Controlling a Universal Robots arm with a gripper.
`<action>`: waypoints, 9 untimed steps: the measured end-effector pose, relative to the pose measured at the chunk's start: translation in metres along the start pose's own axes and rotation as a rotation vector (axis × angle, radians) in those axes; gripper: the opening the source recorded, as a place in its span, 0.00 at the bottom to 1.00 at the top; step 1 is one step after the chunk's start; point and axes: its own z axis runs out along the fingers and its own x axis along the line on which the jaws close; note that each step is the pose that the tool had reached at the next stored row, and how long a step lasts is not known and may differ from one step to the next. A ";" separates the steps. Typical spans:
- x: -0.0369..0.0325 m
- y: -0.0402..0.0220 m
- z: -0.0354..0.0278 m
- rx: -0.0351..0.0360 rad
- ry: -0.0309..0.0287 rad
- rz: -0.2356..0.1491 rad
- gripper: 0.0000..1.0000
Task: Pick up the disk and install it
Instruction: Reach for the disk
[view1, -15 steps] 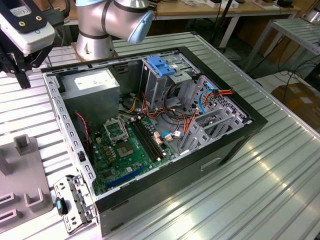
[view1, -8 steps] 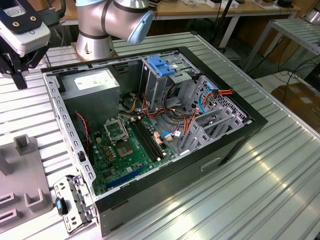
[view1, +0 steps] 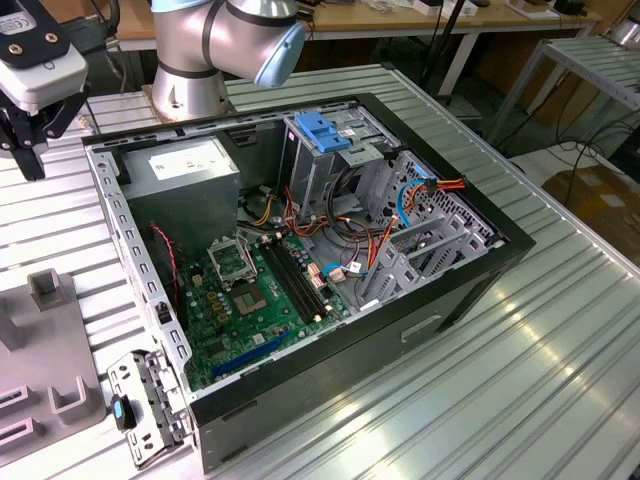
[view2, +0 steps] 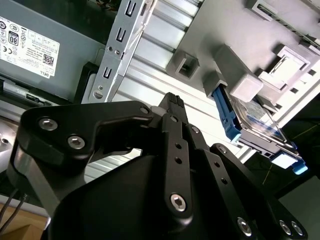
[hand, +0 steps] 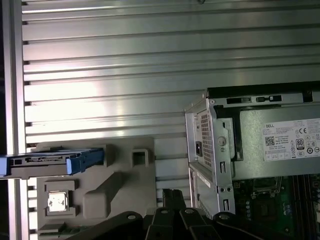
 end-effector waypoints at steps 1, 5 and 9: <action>0.0011 -0.0001 0.0000 0.0000 0.0000 0.000 0.11; 0.0069 -0.0005 -0.0002 0.0000 0.0000 0.000 0.11; 0.0103 -0.0008 -0.0003 0.0000 0.0000 0.000 0.11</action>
